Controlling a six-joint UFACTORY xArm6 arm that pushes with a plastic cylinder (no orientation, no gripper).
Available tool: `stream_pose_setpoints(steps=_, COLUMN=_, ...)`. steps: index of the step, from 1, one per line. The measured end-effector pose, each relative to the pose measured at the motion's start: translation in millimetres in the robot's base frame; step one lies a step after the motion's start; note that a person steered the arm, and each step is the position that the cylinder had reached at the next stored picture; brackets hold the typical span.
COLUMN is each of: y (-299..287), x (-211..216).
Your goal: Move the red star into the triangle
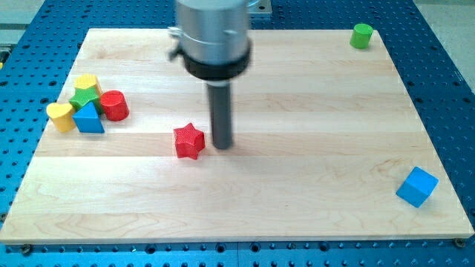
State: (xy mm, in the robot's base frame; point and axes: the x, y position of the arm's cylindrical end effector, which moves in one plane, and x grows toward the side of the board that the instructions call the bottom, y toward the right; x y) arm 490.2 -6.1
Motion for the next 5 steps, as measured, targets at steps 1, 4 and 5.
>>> stream_pose_setpoints(steps=1, y=-69, x=8)
stream_pose_setpoints(steps=4, y=-183, x=-20)
stream_pose_setpoints(steps=5, y=-165, x=-25)
